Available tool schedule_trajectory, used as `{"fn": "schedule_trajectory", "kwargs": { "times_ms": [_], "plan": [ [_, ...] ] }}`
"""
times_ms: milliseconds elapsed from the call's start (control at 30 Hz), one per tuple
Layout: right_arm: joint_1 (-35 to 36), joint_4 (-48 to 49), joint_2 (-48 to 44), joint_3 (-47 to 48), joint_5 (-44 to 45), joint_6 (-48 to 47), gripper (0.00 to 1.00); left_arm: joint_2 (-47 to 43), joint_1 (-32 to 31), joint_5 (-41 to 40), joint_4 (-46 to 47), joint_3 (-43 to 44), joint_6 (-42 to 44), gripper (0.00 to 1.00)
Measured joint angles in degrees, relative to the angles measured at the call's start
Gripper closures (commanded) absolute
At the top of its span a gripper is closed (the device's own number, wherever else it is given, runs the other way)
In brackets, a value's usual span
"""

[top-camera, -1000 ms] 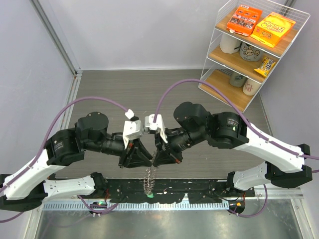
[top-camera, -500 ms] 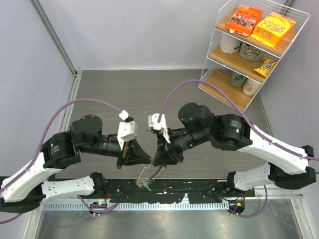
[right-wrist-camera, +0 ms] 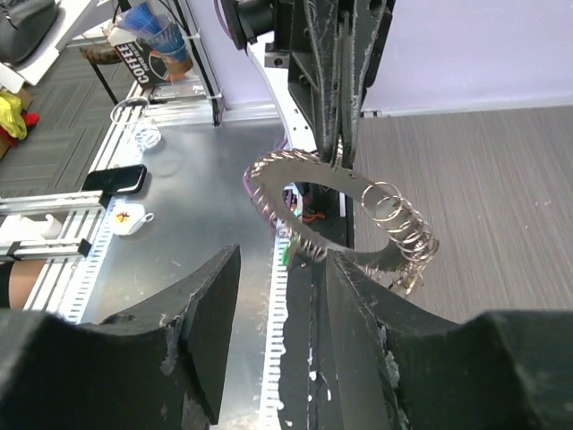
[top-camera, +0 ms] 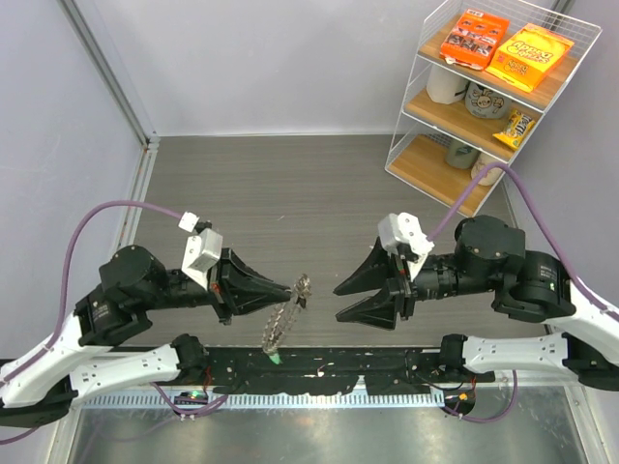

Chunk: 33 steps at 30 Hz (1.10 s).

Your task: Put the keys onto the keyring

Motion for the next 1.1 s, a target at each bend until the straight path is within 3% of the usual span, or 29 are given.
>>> {"fn": "schedule_trajectory", "kwargs": {
  "times_ms": [500, 800, 900, 1100],
  "plan": [
    [0.0, 12.83, -1.42, -7.72, 1.7, -4.2, 0.55, -4.31, 0.0, -7.39, 28.52, -15.56, -8.61, 1.0],
    [0.0, 16.5, 0.39, -7.93, 5.07, -6.51, 0.58, -6.25, 0.0, -7.69, 37.31, -19.71, -11.19, 1.0],
    [0.02, 16.41, -0.24, -8.44, 11.19, -6.64, 0.55, -7.21, 0.0, -7.58, 38.56, -20.2, -11.63, 1.0],
    [-0.9, 12.7, -1.09, -11.41, 31.82, -4.07, 0.52, -10.19, 0.0, -6.95, 38.62, -21.31, -11.63, 1.0]
  ]
}}
